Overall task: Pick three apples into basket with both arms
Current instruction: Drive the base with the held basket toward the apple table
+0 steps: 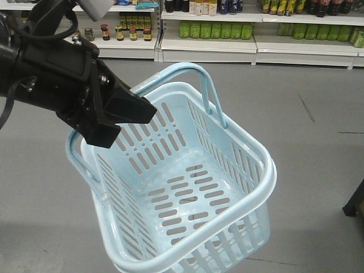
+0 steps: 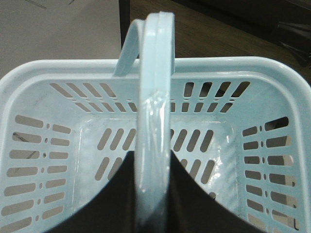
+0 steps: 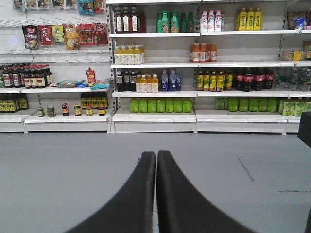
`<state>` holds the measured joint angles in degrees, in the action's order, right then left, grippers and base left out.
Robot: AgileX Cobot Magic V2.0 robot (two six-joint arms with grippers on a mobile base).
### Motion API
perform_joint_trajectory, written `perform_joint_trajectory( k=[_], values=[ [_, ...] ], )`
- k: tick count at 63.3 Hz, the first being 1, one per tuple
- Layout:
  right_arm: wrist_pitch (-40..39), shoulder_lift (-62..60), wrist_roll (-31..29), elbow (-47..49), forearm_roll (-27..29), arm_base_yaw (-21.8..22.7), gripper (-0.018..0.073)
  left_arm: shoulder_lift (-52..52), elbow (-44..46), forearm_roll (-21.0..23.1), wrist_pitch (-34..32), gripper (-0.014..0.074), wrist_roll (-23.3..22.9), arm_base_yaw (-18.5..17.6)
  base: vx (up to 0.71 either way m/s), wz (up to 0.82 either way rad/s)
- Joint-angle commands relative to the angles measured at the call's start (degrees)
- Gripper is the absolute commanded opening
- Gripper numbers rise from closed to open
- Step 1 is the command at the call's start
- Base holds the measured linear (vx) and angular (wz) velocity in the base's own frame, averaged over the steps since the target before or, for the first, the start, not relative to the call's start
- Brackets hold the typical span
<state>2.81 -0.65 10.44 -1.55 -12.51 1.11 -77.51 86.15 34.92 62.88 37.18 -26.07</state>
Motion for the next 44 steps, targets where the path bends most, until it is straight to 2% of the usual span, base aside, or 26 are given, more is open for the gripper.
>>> perform_joint_trajectory(
  k=[1,44],
  values=[
    [-4.0,-0.7,-0.5,-0.8,-0.5,0.4,-0.0005,1.9,1.6,3.3,-3.5,-0.0006,-0.7,-0.3,0.28,-0.03],
    [-4.0,-0.7,-0.5,-0.8,-0.5,0.4,-0.0005,1.9,1.6,3.3,-3.5,-0.0006,-0.7,-0.3,0.28,-0.07]
  ],
)
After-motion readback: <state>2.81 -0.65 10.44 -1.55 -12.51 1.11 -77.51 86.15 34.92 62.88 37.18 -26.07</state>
